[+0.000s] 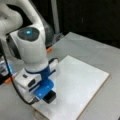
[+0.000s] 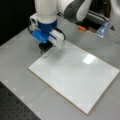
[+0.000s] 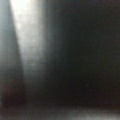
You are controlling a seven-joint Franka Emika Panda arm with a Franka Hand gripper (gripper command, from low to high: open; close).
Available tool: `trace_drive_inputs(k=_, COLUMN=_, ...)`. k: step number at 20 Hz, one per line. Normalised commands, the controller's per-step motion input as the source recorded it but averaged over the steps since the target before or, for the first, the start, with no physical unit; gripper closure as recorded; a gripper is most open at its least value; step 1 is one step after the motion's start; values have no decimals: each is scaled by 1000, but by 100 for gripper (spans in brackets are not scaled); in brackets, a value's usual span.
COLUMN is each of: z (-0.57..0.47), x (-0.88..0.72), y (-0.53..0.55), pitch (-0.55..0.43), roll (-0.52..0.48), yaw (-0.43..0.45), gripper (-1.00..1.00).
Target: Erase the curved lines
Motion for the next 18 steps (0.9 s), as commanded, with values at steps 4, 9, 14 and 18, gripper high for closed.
trace_drive_inputs(k=4, z=-26, x=162, y=-257, pitch=65, roll=51, yaw=130, gripper=100)
trace_drive_inputs(k=9, z=-96, x=160, y=-266, pitch=35, roll=100, yaw=92, gripper=100)
trace_drive_inputs(k=14, z=-50, x=188, y=-265, pitch=29, roll=152, yaw=38, gripper=100)
trace_drive_inputs(k=18, z=0, x=234, y=-255, pitch=45, roll=182, yaw=13, gripper=100)
